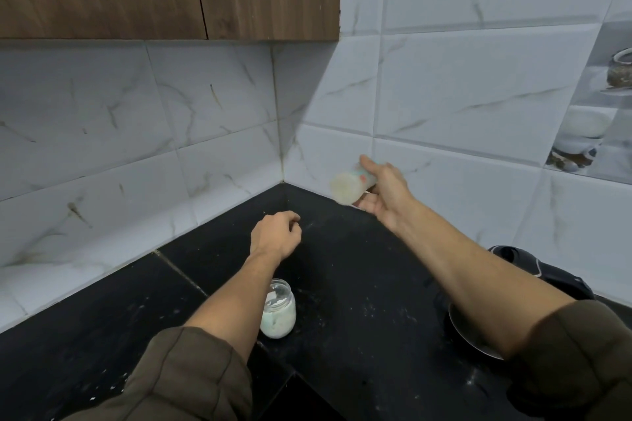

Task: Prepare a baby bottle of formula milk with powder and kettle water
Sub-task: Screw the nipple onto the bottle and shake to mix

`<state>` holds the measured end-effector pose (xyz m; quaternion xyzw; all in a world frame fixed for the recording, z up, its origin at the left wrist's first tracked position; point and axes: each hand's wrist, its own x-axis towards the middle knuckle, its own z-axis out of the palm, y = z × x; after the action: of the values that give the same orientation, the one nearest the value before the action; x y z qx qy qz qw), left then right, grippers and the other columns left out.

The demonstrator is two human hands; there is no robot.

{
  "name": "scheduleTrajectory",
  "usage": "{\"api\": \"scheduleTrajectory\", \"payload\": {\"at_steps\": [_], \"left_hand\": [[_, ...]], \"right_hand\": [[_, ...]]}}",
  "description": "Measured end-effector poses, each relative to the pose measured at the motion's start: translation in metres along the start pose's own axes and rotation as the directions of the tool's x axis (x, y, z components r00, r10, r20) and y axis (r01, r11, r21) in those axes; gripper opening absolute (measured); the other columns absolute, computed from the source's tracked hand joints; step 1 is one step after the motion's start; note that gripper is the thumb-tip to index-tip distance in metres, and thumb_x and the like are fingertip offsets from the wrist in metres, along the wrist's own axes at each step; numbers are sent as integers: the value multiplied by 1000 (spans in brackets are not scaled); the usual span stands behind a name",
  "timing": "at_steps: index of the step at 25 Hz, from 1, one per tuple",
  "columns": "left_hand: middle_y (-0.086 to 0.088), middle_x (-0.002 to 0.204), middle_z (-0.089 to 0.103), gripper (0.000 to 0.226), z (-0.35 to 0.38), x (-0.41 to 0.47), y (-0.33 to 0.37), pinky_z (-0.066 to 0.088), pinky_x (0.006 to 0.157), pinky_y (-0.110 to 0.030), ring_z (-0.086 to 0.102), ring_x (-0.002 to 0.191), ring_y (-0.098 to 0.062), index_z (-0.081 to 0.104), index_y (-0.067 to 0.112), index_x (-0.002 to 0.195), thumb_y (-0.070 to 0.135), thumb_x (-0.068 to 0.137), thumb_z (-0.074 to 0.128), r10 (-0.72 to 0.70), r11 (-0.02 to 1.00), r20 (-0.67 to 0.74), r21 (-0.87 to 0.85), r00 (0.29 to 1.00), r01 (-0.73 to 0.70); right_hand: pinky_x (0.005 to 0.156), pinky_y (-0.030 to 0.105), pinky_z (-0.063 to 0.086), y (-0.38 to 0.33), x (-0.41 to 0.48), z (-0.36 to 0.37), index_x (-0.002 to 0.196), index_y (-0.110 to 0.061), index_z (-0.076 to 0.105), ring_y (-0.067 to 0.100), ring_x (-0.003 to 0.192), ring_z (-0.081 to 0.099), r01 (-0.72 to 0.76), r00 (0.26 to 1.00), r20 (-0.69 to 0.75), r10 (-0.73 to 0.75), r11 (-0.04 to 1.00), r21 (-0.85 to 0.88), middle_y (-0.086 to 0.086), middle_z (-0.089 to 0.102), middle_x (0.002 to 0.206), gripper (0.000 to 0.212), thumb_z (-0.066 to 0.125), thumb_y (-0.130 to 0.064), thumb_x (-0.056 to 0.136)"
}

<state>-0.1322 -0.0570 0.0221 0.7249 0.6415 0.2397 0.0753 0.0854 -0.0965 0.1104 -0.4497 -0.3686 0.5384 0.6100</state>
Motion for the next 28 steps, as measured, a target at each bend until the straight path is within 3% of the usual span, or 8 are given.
{"api": "scheduleTrajectory", "payload": {"at_steps": [3, 6, 8, 10, 13, 18, 28], "left_hand": [[4, 121, 76, 34, 6, 0, -1, 54, 96, -39, 69, 113, -23, 69, 31, 133, 30, 103, 55, 2, 1000, 17, -13, 1000, -2], [4, 121, 76, 34, 11, -2, 5, 55, 97, -39, 69, 113, -23, 70, 32, 131, 30, 102, 55, 5, 999, 13, -45, 1000, -5], [5, 120, 77, 33, 18, -6, 10, 56, 97, -39, 70, 112, -22, 71, 32, 130, 31, 101, 56, -3, 996, 26, -88, 1000, 6], [5, 119, 77, 32, 30, -10, 16, 56, 97, -39, 70, 111, -21, 71, 32, 129, 32, 101, 57, 3, 993, 51, -119, 999, 3], [6, 119, 77, 31, 51, -24, 30, 55, 99, -38, 70, 113, -20, 72, 32, 128, 33, 100, 58, 23, 983, 97, -184, 995, -5], [4, 125, 75, 33, 82, -42, 57, 52, 103, -35, 67, 118, -20, 70, 28, 133, 30, 102, 58, 98, 950, 198, -310, 975, -33], [3, 123, 76, 32, 121, -62, 47, 52, 103, -36, 68, 116, -20, 71, 28, 132, 28, 103, 56, 89, 962, 307, -272, 948, -2]], "right_hand": [[64, 38, 63, 10, -13, -7, 140, -31, 53, 27, 86, 80, -8, 982, 175, 72, 940, -341, 9, 75, 119, 56, 80, -34, 91], [61, 33, 62, 22, -19, -17, 143, -44, 43, 23, 89, 79, 48, 991, 131, 13, 892, -449, 7, 74, 117, 68, 82, -32, 89], [67, 37, 65, 31, -19, -26, 148, -44, 38, 24, 95, 77, 91, 995, 86, -55, 863, -498, 7, 69, 118, 76, 83, -29, 88], [83, 45, 65, 45, -19, -40, 149, -38, 36, 24, 100, 74, 109, 994, 71, -84, 797, -594, 7, 69, 120, 82, 84, -30, 84], [91, 40, 60, 68, -26, -58, 136, -24, 45, 18, 102, 71, 96, 991, 6, -130, 697, -711, 3, 69, 120, 73, 89, -32, 78], [88, 39, 59, 111, -48, -84, 124, -25, 43, 18, 99, 66, 19, 986, -72, -152, 522, -853, -5, 62, 112, 73, 93, -36, 72], [83, 37, 55, 162, -75, -117, 122, -25, 41, 20, 100, 62, -127, 977, -189, -94, 456, -881, -4, 58, 111, 71, 94, -31, 74]]}}
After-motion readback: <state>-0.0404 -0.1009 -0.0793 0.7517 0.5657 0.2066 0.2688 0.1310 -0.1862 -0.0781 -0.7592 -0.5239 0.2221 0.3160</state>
